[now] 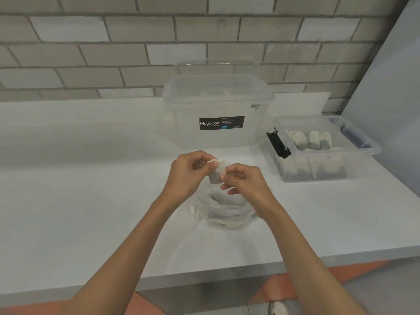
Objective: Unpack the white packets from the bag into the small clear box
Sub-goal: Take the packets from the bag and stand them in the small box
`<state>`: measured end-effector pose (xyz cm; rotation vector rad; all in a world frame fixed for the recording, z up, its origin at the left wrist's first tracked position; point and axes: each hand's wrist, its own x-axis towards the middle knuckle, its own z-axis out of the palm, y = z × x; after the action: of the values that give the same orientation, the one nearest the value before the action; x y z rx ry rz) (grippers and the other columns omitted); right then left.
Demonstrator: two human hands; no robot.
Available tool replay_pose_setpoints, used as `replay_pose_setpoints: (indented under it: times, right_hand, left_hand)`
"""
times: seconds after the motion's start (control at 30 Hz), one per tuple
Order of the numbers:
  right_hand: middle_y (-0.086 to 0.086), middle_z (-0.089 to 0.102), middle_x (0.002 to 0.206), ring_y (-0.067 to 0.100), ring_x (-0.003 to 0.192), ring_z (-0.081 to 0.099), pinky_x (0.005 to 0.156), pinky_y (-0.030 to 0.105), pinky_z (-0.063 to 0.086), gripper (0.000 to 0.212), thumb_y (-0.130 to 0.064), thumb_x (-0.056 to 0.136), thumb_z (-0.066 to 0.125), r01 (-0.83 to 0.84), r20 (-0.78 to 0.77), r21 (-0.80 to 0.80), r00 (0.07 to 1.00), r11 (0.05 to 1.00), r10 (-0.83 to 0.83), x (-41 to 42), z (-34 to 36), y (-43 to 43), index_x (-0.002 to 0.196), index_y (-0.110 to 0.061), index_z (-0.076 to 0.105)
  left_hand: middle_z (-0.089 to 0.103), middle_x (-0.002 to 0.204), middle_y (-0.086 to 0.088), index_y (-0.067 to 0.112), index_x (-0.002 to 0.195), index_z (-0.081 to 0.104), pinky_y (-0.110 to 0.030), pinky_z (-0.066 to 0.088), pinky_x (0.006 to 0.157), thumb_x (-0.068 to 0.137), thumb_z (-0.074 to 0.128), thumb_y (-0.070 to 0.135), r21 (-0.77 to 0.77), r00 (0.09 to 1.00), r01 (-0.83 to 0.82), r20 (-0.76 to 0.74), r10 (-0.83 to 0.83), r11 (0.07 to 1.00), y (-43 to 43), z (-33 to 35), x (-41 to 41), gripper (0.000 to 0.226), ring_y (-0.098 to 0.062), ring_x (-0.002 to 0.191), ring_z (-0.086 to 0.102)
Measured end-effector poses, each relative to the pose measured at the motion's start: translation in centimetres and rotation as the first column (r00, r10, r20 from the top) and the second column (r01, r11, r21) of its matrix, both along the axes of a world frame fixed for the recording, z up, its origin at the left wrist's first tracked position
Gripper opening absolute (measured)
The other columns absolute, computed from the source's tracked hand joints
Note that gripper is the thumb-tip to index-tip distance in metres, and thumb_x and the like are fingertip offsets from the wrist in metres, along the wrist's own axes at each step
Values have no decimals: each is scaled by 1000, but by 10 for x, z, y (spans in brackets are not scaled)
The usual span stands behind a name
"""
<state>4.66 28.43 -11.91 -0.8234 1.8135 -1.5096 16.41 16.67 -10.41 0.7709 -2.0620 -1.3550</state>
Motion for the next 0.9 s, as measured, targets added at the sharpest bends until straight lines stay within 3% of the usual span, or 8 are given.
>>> replay_pose_setpoints:
  times: [0.17, 0.3, 0.4, 0.5, 0.67, 0.73, 0.8, 0.9]
  right_hand:
    - [11, 67, 87, 20, 73, 62, 68, 26, 49, 18, -2, 80, 63, -84, -418, 408, 868, 909, 268, -4, -27, -26, 93, -14, 68]
    - [9, 58, 111, 26, 96, 60, 85, 34, 50, 21, -18, 84, 66, -78, -474, 559, 787, 825, 396, -1, -47, -45, 104, -16, 63]
    - [9, 63, 100, 28, 91, 61, 83, 37, 52, 6, -12, 84, 60, -66, -484, 597, 766, 800, 424, 4, -45, -49, 86, -8, 63]
    - [8, 59, 80, 28, 76, 58, 68, 34, 48, 19, -6, 80, 57, -86, -449, 613, 780, 785, 436, 4, -37, -47, 63, -12, 49]
    - [11, 68, 84, 24, 74, 68, 69, 34, 58, 11, 1, 81, 55, 26, -476, 450, 853, 893, 215, -11, -10, -30, 81, -6, 64]
    - [11, 69, 76, 20, 64, 68, 63, 32, 58, 11, -3, 82, 63, 135, -320, 239, 946, 962, -53, -18, 4, -17, 89, -10, 64]
    - [11, 70, 75, 19, 63, 68, 59, 29, 56, 17, -4, 82, 69, 229, 17, 27, 973, 973, -229, -22, 17, -2, 97, -11, 65]
    - [8, 72, 78, 17, 71, 71, 63, 24, 56, 12, 1, 86, 65, 287, 525, -144, 834, 947, -173, -24, 28, 12, 96, -6, 65]
  left_hand:
    - [71, 82, 0, 23, 83, 71, -12, 45, 66, 87, 68, 24, -89, 988, -70, 129, 82, 994, -7, -13, 6, 5, -14, 76, 65]
    - [71, 83, 2, 21, 84, 70, -3, 42, 62, 88, 66, 23, -117, 981, -92, 157, 110, 989, -10, -17, 13, 6, -6, 79, 64]
    - [71, 85, 3, 20, 86, 69, -2, 41, 63, 89, 65, 21, -139, 981, -97, 153, 118, 986, -13, -16, 16, 6, -1, 80, 63]
    - [72, 83, 0, 21, 96, 66, -15, 44, 66, 90, 63, 19, -139, 982, -111, 139, 131, 984, -15, -12, 17, 7, -12, 80, 65]
    - [72, 72, -2, 26, 94, 52, -42, 51, 75, 90, 55, 10, -168, 984, -109, 121, 130, 980, -20, 3, 21, 16, -27, 78, 64]
    - [71, 70, 2, 27, 84, 57, -42, 52, 74, 90, 54, 10, -181, 985, -103, 118, 125, 978, -21, 11, 21, 18, -23, 73, 65]
    - [71, 71, 5, 28, 81, 62, -37, 53, 73, 90, 55, 10, -179, 988, -101, 95, 119, 979, -19, 19, 16, 21, -10, 68, 65]
    - [71, 77, 9, 29, 81, 68, -29, 53, 74, 90, 57, 11, -160, 995, -65, 62, 75, 985, -12, 29, 1, 23, 3, 64, 63]
